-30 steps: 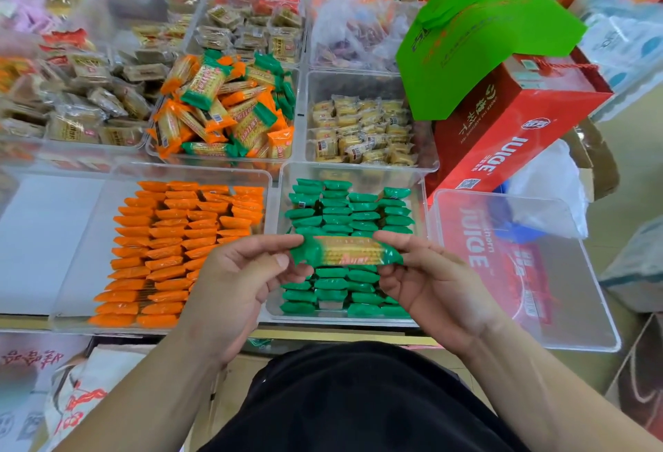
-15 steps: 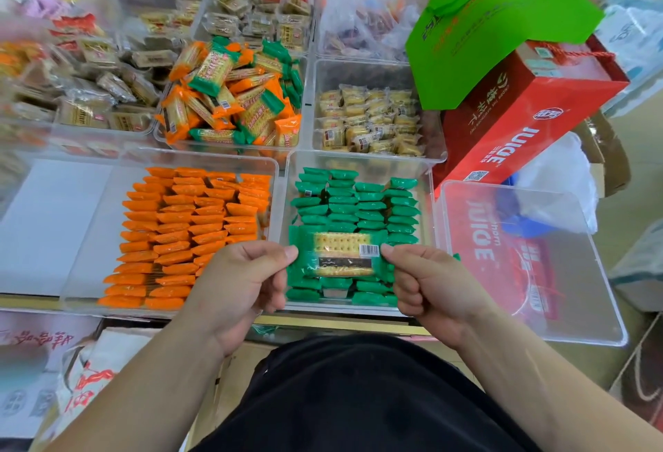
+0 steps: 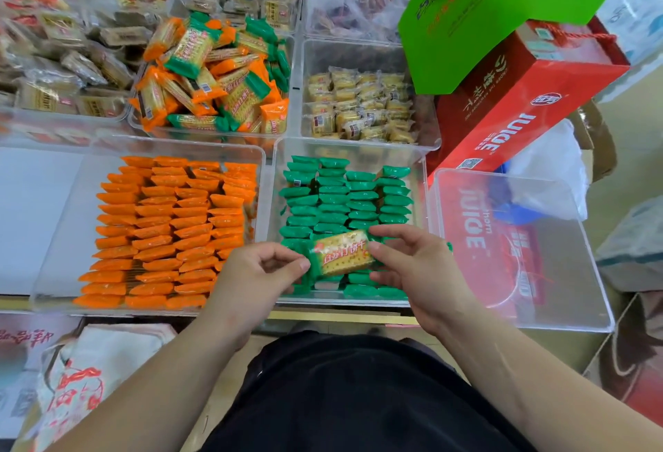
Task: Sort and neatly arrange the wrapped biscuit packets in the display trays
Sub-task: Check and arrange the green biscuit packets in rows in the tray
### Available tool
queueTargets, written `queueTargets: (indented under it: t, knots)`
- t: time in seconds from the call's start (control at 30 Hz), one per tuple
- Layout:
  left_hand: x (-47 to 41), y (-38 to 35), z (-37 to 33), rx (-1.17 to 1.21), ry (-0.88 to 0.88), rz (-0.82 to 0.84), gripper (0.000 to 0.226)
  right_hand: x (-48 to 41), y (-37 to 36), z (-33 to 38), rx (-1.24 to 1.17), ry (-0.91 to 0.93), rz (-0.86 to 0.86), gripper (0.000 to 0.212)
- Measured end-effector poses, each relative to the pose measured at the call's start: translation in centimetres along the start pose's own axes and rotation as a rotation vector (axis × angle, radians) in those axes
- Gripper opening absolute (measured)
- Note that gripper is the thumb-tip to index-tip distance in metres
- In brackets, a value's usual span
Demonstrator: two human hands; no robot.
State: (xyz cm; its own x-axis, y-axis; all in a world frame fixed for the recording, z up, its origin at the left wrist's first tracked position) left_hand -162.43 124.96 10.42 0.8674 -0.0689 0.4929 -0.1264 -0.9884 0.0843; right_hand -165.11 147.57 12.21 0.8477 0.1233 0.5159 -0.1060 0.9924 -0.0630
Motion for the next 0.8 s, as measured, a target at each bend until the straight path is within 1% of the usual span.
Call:
queueTargets:
  t: [0.07, 0.13, 0.17, 0.23, 0.3, 0.37, 0.6, 0.8]
  knots:
    - [-1.4, -0.3, 1.1, -0.127, -0.023, 0.002, 0.009, -0.9, 0.7, -0.5, 0.151, 0.057, -0.028, 0.037]
    - [-2.9, -0.5, 2.0, -0.358, -0.052, 0.007, 0.010, -1.7, 1.4, -0.8, 0.389, 0.099, -0.031, 0.052]
    - [-3.7, -0.7, 2.4, -0.506, -0.058, 0.021, 0.015, -2.1, 1.5, -0.9, 0.521, 0.119, -0.019, 0.051]
    - [-5.0, -1.6, 3.1, -0.828, -0.090, 0.075, 0.028, -2.5, 1.1, -1.1, 0.704, 0.161, 0.025, 0.039]
    - [-6.1, -3.1, 3.4, -1.130, -0.149, 0.129, 0.035, -2.8, 0.5, -1.9, 0.779, 0.188, 0.077, 0.031]
    - [-7.0, -4.6, 3.4, -1.289, -0.196, 0.174, 0.036, -3.2, 0.0, -2.9, 0.849, 0.210, 0.113, 0.029]
    - [-9.5, -7.2, 4.1, -1.431, -0.213, 0.306, 0.028, -3.0, -0.2, -5.6, 0.982, 0.248, 0.181, 0.025]
    - [-10.4, -6.8, 4.4, -1.438, -0.189, 0.284, 0.029, -3.0, -0.1, -5.7, 1.021, 0.342, 0.181, 0.023]
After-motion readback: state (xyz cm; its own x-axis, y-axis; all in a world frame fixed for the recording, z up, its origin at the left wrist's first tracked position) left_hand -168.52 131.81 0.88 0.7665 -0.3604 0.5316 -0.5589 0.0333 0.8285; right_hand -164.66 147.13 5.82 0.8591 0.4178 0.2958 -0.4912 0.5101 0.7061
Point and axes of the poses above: each hand's wrist, its own x-axis away from the middle knuckle, its own y-axis out of the back of the hand, z = x × y, the point moved 9 cm from there along -x, towards the middle knuckle, and after that the axes turned 9 degrees about z, right-handed, at the moved point
